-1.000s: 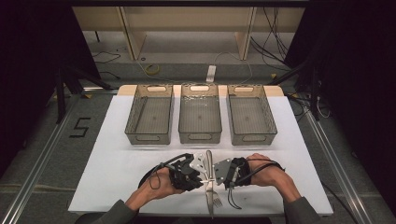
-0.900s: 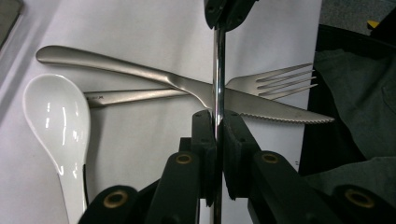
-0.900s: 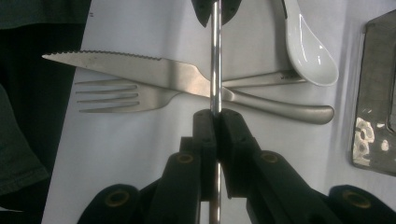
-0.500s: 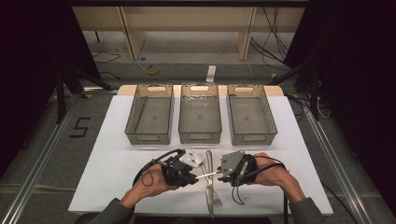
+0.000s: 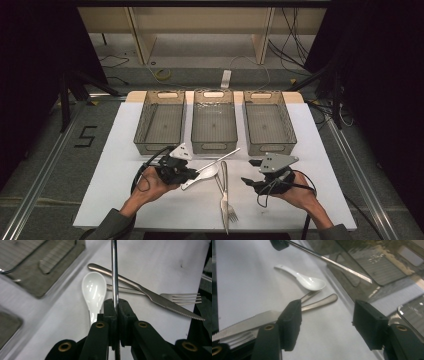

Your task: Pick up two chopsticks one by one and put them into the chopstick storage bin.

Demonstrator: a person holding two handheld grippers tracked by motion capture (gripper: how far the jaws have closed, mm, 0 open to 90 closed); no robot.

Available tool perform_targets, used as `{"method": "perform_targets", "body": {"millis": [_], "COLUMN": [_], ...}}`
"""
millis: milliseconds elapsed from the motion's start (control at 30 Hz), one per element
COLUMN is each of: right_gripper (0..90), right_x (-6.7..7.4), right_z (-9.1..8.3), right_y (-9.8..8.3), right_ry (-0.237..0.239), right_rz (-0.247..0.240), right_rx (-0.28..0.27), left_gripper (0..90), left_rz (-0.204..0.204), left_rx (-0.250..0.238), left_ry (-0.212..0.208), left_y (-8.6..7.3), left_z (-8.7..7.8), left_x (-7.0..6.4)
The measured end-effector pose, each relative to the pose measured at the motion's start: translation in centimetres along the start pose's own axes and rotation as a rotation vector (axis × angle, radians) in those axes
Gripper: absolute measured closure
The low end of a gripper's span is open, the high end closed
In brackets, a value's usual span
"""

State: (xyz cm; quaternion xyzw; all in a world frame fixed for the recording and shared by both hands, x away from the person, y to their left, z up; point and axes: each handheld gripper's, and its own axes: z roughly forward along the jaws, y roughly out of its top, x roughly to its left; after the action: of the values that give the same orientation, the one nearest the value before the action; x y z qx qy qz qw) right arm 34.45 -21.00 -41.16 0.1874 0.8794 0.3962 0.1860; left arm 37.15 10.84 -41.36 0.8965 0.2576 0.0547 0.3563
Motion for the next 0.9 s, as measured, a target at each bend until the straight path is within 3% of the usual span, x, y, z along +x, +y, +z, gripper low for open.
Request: {"method": "perform_targets", "body": {"millis": [100, 133, 200, 267, 433, 467, 567, 900], "right_gripper": [39.3, 39.3, 38.2, 36.4, 35.3, 34.3, 32.1, 30.5], "right_x": [0.0, 0.0, 0.1, 0.2, 0.8, 1.0, 1.2, 1.7], "right_z": [-0.4, -0.4, -0.8, -1.1, -1.7, -1.8, -2.0, -2.4], "right_y": [-0.7, -0.7, -1.4, -1.7, -2.3, -2.7, -3.3, -4.0], "right_ry": [-0.031, -0.031, -0.038, -0.038, -0.057, -0.058, -0.055, -0.068], "right_rz": [0.079, 0.079, 0.159, 0.200, 0.257, 0.306, 0.344, 0.369], "right_rx": [-0.035, -0.035, -0.083, -0.108, -0.141, -0.168, -0.178, -0.176], "left_gripper": [85.8, 85.8, 85.8, 85.8, 85.8, 85.8, 85.8, 85.8], "left_rz": [-0.033, -0.046, -0.069, -0.118, -0.150, -0.158, -0.185, -0.257], "left_rx": [-0.030, -0.041, -0.065, -0.097, -0.127, -0.133, -0.157, -0.194], "left_ry": [0.031, 0.037, 0.059, 0.086, 0.103, 0.113, 0.138, 0.219], "left_y": [-0.2, -0.3, -0.5, -0.8, -1.2, -1.3, -1.5, -1.3], "left_z": [-0.7, -0.9, -1.4, -2.1, -3.1, -3.4, -4.2, -5.9], "left_x": [0.7, 0.9, 1.5, 2.4, 3.3, 3.6, 4.4, 7.6]}}
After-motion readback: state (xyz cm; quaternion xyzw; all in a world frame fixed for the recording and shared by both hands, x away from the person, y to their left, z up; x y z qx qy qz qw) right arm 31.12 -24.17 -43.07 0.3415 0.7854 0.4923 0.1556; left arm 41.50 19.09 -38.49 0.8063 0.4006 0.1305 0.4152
